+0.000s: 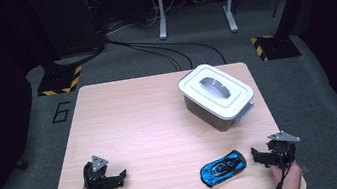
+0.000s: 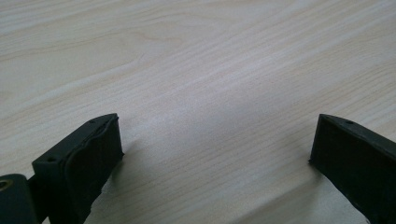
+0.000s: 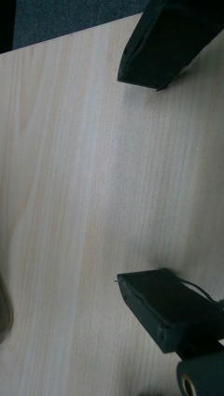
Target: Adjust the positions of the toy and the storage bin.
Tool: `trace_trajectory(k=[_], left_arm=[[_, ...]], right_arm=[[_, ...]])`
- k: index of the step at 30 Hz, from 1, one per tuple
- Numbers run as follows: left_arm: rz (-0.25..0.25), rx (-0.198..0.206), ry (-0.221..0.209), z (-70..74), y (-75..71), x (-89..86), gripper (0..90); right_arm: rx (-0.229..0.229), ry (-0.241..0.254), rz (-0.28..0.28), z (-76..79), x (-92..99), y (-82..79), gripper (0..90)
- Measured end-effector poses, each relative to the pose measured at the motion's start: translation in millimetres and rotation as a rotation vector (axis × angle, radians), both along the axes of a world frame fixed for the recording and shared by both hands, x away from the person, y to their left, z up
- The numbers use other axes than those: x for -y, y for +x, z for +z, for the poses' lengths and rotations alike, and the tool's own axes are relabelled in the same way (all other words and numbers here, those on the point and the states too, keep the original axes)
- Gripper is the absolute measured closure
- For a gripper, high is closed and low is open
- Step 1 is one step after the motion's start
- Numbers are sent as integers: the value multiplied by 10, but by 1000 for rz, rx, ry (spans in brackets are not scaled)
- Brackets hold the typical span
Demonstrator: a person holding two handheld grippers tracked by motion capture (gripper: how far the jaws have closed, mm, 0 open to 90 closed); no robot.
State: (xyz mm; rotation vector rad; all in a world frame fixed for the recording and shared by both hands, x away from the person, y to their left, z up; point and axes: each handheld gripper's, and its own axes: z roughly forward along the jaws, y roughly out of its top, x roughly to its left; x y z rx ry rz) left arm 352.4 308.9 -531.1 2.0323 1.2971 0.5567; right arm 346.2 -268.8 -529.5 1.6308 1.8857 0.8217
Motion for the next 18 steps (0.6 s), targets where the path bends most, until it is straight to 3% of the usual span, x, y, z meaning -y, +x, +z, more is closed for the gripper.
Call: trace_trajectory(k=[8,18], left_arm=[[-3,1,-3,-4,6,-4,21],[-3,1,-4,-3,6,-2,21]], right_arm=[[-2,11,-5,2,-1,-4,37],[1,61,66,11,29,-25,30]])
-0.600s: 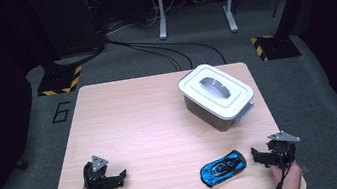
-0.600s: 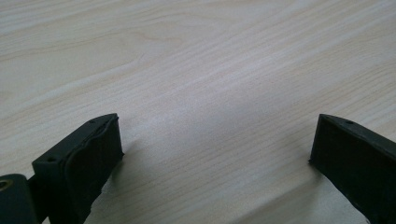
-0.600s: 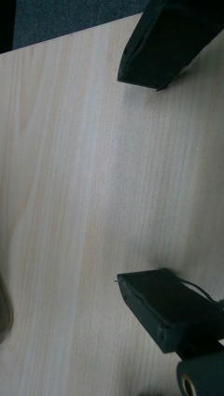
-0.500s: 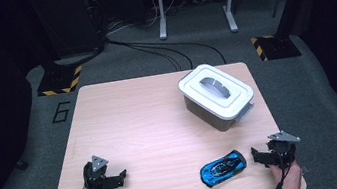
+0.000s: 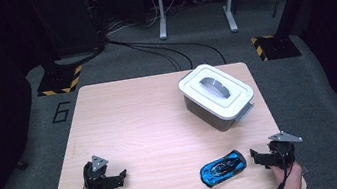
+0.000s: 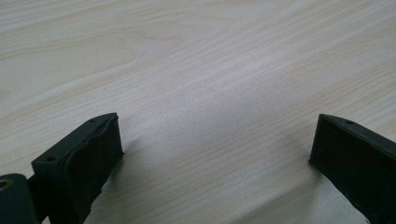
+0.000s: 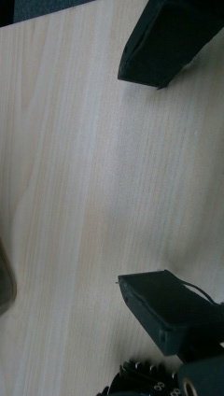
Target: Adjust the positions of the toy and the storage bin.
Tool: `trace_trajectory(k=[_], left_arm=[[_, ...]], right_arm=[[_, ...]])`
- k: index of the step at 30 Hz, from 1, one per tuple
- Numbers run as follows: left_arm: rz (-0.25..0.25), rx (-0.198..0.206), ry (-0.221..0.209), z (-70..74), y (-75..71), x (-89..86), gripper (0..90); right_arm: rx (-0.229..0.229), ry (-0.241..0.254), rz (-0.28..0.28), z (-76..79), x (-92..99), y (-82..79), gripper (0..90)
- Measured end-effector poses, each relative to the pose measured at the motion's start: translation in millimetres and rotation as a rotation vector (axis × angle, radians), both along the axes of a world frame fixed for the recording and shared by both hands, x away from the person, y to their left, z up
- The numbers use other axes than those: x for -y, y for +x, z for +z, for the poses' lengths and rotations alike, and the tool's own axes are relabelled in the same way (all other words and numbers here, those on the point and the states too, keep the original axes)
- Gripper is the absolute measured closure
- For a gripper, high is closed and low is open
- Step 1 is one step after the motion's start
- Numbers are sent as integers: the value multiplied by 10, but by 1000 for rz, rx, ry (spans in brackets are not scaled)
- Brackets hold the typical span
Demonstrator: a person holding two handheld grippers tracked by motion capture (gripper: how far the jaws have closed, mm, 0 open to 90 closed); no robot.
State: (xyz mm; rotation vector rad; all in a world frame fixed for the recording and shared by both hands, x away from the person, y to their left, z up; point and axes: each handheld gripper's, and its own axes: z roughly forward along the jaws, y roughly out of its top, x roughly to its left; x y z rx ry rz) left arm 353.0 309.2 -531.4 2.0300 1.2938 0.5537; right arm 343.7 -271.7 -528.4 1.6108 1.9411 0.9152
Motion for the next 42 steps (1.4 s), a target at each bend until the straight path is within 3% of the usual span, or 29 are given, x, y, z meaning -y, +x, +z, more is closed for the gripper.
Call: trace_trajectory(k=[2,6,13,17,19,21,26,31,37,39,42], left_arm=[[5,3,-2,-1,-4,6,22],[-1,-2,0,1,1,-2,22],[0,-3,-1,2,-1,0,24],[-9,-9,8,8,-2,-7,25],[-9,-9,8,8,-2,-7,25],[-8,-8,7,8,-2,-6,26],[-8,-9,7,8,-3,-6,26],[-8,-9,7,8,-2,-6,26],[-8,-9,7,8,-2,-6,26],[-8,-9,7,8,-3,-6,26],[-8,-9,7,8,-3,-6,26]], right_arm=[[0,32,14,6,14,-10,37],[6,32,36,10,4,-23,58],[27,67,150,48,-30,-148,65],[68,78,226,129,-124,-295,69],[93,75,255,186,-179,-371,142],[105,67,287,228,-226,-433,157],[90,88,333,252,-311,-506,350],[60,104,278,307,-382,-452,505],[-20,138,252,281,-433,-354,595],[-50,125,242,269,-468,-333,658],[-50,146,213,261,-483,-319,735]])
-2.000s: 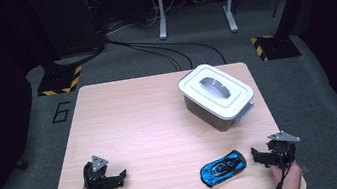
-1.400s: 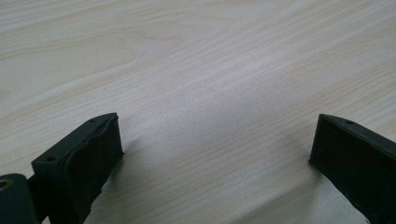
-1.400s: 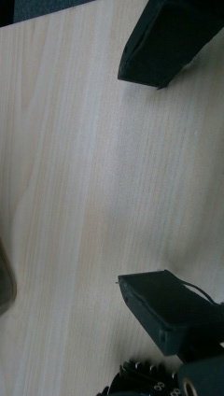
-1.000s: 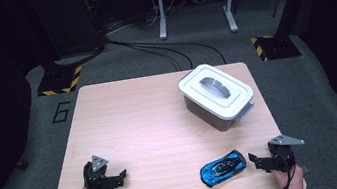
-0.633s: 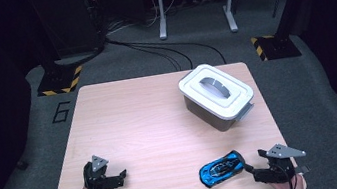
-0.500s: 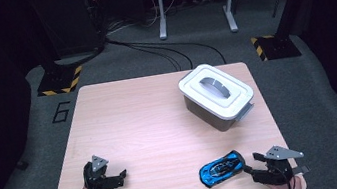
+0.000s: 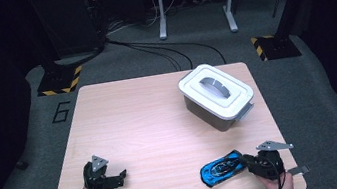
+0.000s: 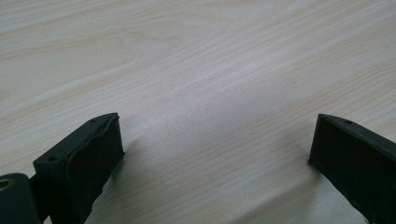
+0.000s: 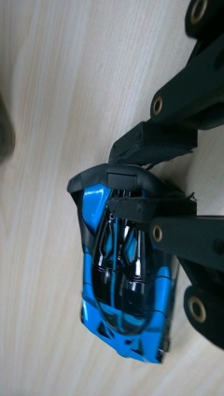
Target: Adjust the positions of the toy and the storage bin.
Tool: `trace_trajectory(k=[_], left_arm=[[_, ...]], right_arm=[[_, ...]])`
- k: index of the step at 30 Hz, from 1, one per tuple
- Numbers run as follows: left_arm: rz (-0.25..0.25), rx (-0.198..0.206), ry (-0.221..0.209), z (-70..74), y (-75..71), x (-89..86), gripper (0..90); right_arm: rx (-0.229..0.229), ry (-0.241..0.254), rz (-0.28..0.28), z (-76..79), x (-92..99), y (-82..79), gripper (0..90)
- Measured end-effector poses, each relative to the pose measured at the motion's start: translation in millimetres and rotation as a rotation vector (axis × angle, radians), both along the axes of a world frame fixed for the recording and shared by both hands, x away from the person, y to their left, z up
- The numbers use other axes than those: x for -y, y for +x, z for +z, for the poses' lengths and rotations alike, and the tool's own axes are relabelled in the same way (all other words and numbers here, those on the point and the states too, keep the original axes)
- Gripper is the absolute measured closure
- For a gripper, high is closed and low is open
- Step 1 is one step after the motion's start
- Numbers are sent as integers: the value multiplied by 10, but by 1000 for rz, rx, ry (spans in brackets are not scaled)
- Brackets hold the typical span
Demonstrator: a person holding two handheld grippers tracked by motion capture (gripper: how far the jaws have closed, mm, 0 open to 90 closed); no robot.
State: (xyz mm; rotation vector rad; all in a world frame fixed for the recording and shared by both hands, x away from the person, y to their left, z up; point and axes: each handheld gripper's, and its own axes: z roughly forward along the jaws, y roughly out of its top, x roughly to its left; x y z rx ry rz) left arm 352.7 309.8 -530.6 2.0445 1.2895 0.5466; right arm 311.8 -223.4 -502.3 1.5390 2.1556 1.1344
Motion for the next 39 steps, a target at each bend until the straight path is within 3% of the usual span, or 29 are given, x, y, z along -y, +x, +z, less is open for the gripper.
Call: trace_trajectory(k=[4,9,15,18,25,30,35,39], left_arm=[[-1,2,-2,-1,0,0,26],[2,5,-1,-3,1,0,26],[0,2,1,-1,1,-2,26],[0,2,1,-1,1,-2,26],[0,2,1,-2,1,-2,26],[1,2,0,-2,1,-2,26],[1,1,0,-2,1,-2,27],[5,0,-6,-3,-1,2,27]], right_arm=[[12,-2,-37,5,-20,-1,775],[42,-62,-39,27,-89,-15,778],[78,-71,18,114,-207,83,783],[78,-105,76,125,-303,190,783],[82,-130,198,147,-597,431,780],[87,-154,255,129,-772,608,773],[100,-144,278,105,-826,685,767],[93,-153,265,88,-814,668,760]])
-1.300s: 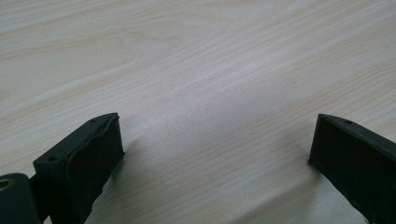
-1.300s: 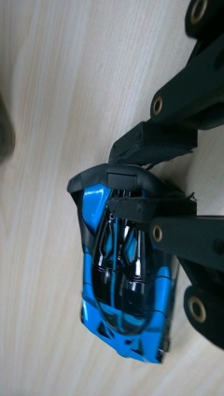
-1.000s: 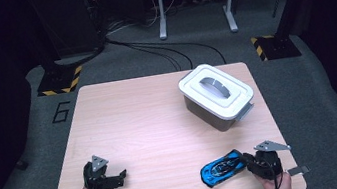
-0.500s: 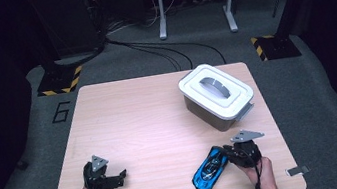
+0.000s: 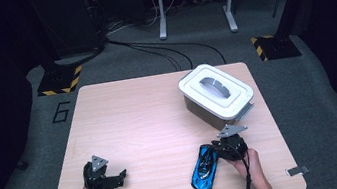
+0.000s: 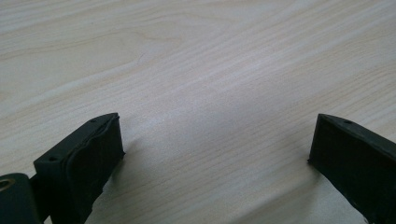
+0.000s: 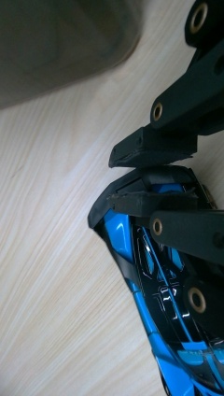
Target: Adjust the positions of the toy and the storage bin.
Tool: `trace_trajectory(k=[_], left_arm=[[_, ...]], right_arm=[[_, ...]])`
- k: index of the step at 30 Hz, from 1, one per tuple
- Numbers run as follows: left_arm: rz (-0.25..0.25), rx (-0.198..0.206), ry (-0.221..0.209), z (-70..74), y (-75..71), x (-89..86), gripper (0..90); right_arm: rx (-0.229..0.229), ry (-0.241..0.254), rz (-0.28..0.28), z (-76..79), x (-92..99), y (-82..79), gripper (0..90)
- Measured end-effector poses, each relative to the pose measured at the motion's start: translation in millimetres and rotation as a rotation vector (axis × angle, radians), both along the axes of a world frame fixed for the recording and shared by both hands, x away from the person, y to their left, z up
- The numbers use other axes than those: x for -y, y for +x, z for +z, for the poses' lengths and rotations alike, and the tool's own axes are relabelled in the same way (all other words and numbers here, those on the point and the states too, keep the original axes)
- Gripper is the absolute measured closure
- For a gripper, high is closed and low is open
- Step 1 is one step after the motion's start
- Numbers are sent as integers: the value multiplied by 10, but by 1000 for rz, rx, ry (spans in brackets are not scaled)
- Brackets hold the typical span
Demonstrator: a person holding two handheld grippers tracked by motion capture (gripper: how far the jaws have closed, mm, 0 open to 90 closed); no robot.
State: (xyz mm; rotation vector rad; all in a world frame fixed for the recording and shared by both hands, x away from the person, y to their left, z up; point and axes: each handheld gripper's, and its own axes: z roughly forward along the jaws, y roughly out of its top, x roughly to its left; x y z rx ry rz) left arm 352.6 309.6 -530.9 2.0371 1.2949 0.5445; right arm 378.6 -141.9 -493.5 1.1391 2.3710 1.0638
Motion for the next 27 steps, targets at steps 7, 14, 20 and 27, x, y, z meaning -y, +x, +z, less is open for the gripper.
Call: trace_trajectory(k=[7,14,20,27], left_arm=[[1,0,0,0,0,0,27],[0,0,0,0,0,0,27],[0,0,0,0,0,0,27],[5,8,-2,-6,1,3,27]], right_arm=[[34,-31,-102,86,4,-162,670],[-48,-3,-197,46,37,-177,652],[-101,29,-236,37,15,-115,754],[-101,-13,-193,65,-56,-29,811]])
